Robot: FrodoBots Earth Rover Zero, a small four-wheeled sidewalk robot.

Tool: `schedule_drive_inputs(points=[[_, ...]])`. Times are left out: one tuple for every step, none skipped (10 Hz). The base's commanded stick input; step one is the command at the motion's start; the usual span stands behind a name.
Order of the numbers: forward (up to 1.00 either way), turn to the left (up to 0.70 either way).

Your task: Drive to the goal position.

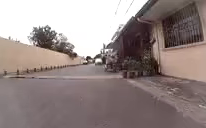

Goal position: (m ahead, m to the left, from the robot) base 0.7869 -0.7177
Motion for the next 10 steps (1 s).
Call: schedule_drive_inputs(points=[[0.7,0.0],[0.7,0.0],[0.7,0.14],[0.7,0.35],[0.7,0.35],[0.7,0.35],[0.7,0.35],[0.7,0.24],[0.7,0.05],[0.7,0.0]])
